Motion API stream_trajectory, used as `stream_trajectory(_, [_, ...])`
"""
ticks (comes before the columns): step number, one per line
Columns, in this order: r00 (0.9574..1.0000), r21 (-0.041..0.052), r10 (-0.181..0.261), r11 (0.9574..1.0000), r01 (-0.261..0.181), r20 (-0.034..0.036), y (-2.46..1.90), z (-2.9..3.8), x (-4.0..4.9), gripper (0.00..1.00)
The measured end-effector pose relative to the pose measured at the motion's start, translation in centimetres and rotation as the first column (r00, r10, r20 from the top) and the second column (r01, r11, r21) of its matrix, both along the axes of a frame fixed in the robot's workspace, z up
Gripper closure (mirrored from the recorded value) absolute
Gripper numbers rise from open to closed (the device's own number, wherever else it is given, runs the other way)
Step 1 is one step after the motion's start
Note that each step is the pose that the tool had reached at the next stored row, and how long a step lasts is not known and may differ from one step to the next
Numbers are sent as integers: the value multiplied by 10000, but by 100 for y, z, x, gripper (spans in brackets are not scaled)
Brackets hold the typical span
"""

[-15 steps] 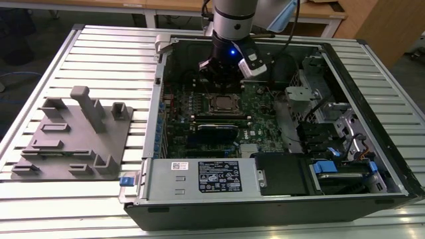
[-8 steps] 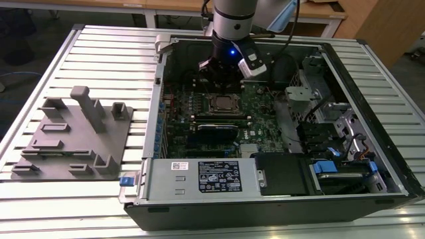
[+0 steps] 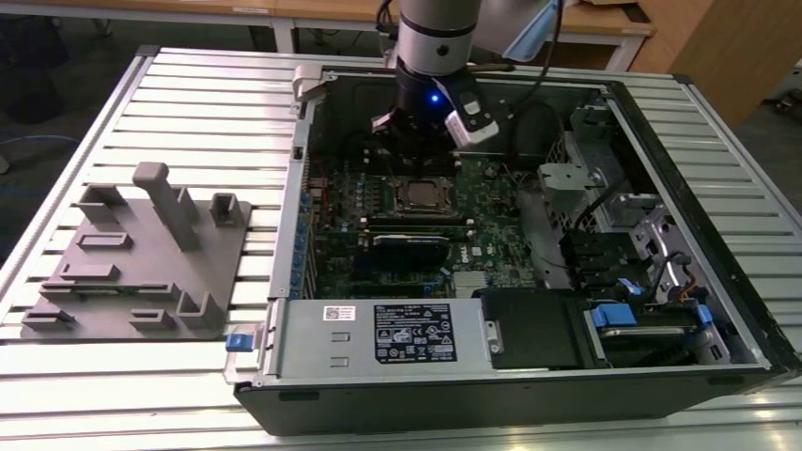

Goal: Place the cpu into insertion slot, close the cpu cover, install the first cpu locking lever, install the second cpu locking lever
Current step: 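Install the first cpu locking lever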

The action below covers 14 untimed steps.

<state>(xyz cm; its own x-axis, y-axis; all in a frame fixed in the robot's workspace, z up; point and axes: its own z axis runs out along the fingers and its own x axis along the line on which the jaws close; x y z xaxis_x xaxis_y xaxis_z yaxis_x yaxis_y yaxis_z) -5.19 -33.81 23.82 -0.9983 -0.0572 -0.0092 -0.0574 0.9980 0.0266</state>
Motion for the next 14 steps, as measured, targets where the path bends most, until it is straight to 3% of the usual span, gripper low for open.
stream_trajectory(14, [10000, 0, -1, 10000, 1, 0, 0, -1, -240, 90])
